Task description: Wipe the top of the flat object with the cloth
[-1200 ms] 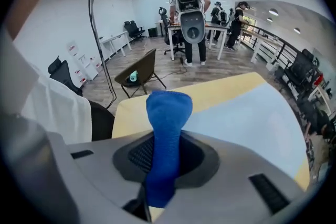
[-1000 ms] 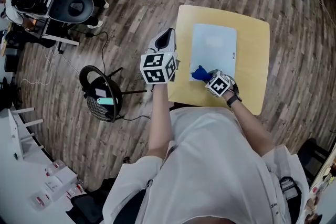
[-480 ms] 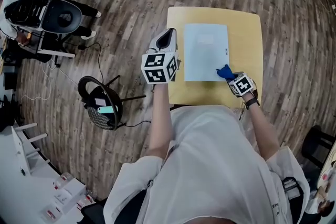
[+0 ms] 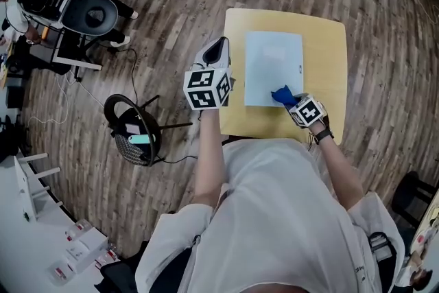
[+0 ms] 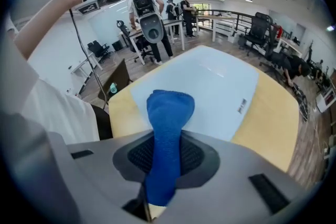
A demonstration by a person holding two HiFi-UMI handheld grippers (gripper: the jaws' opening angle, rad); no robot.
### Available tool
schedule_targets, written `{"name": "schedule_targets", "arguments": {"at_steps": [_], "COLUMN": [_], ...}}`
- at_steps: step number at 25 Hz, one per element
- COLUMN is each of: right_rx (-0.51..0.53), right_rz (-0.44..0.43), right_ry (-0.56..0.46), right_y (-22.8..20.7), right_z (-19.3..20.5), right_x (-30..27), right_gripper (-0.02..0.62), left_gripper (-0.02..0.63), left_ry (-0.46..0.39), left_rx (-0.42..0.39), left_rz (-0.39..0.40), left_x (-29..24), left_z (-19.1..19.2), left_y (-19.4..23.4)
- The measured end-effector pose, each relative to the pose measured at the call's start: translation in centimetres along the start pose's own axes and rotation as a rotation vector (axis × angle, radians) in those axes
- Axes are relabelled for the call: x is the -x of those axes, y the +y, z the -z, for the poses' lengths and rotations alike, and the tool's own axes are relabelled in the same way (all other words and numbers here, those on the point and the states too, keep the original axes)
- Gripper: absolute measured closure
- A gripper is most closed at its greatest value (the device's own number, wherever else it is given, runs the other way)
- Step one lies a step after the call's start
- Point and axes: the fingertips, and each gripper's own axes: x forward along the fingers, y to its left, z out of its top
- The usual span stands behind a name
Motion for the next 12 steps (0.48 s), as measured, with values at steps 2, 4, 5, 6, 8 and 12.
{"name": "schedule_targets", "arguments": {"at_steps": [2, 4, 5, 6, 8, 12], "right_rx": [0.057, 0.113, 0.148, 0.19, 0.283, 0.404], "right_rz": [-0.064, -0.122, -0.148, -0.171, -0.207, -0.24], "right_ry": [-0.028, -0.042, -0.044, -0.041, -0.022, 0.016], "right_y": [2.6, 5.4, 6.8, 8.0, 10.1, 12.1], "right_z": [-2.6, -5.0, -5.9, -6.7, -7.7, -8.6], "right_x": [-1.1, -2.5, -3.3, -4.1, -5.7, -8.2], "right_gripper": [0.52, 0.52, 0.52, 0.52, 0.52, 0.52], "left_gripper": [0.595, 0.595, 0.595, 0.595, 0.595, 0.595], "left_ry": [-0.002, -0.004, -0.004, -0.005, -0.007, -0.006], "left_rx": [0.007, 0.011, 0.012, 0.013, 0.012, 0.011], "left_rz": [-0.016, -0.029, -0.034, -0.038, -0.046, -0.057], "left_x": [0.3, 0.7, 0.9, 1.0, 1.3, 1.6], "left_z": [0.1, 0.2, 0.2, 0.2, 0.2, 0.2], "left_y": [0.7, 1.2, 1.4, 1.5, 1.7, 1.9]}}
